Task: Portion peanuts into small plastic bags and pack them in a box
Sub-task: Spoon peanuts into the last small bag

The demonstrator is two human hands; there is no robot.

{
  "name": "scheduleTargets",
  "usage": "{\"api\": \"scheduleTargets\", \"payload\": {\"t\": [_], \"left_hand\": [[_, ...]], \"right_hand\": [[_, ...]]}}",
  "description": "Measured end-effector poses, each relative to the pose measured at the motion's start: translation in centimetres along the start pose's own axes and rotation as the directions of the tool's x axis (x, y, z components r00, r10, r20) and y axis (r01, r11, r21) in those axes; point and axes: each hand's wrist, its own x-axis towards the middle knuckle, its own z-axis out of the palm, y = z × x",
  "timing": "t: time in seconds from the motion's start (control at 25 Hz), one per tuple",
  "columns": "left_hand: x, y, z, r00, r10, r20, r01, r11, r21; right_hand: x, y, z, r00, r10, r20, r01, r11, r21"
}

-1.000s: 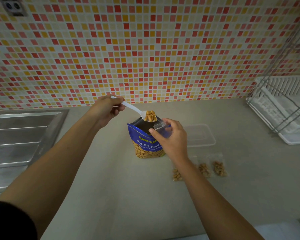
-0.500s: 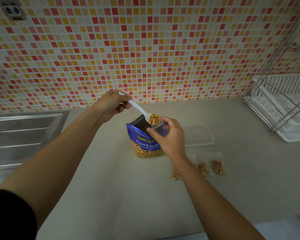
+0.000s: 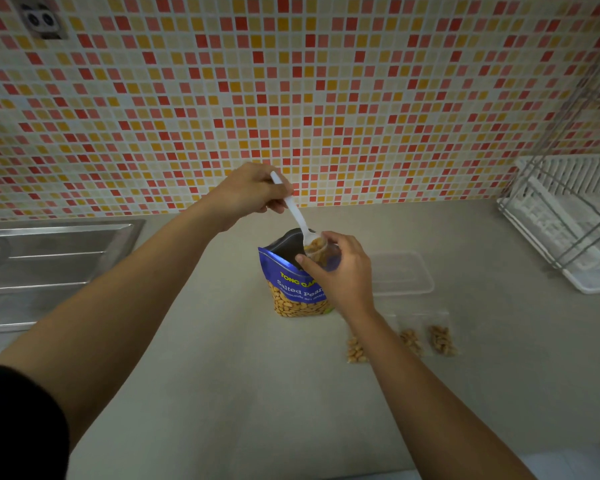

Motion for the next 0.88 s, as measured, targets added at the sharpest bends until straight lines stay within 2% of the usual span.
{"api": "scheduleTargets", "payload": {"t": [0.12,0.2,0.36,0.44,0.56,0.68,0.76,0.88], "left_hand": [[-0.2,1.7,0.4,0.992,0.116,0.051,-0.123,0.977,0.172],[-0.3,2.5,0.1,0.989,0.147,0.023,-0.149,0.967,0.207],[0.1,1.9,-1.8,0.982,0.128,-0.142,-0.106,0.983,0.15],[0.4,0.2,-2.1,0.975,0.097,-0.198,-0.06,0.981,0.183],[0.6,-2.8,-0.1,0.994,0.081,-0.075,-0.049,0.933,0.356],[1.0,-5.5,2.7,0.994,0.086,0.068,-0.11,0.797,0.595],[1.2,-6.8,3.4,0.997,0.053,0.051,-0.073,0.755,0.651],[0.5,-6.8,3.3,0.995,0.077,-0.062,-0.032,0.844,0.536]], "right_hand": [[0.0,0.0,0.1,1.0,0.006,-0.008,-0.006,1.0,0.008],[0.1,0.1,0.2,1.0,0.007,-0.009,-0.007,1.0,0.022],[0.1,0.3,-0.1,0.999,0.033,-0.028,-0.03,0.997,0.077],[0.0,0.4,-0.7,0.996,0.07,-0.06,-0.062,0.991,0.117],[0.2,0.3,-1.9,0.988,0.128,-0.088,-0.112,0.978,0.175],[0.9,0.2,-3.1,0.986,0.153,-0.072,-0.142,0.979,0.147],[1.3,0.0,-3.6,0.986,0.159,-0.057,-0.152,0.982,0.116],[1.8,-0.4,-4.2,0.985,0.159,-0.068,-0.15,0.982,0.112]]}}
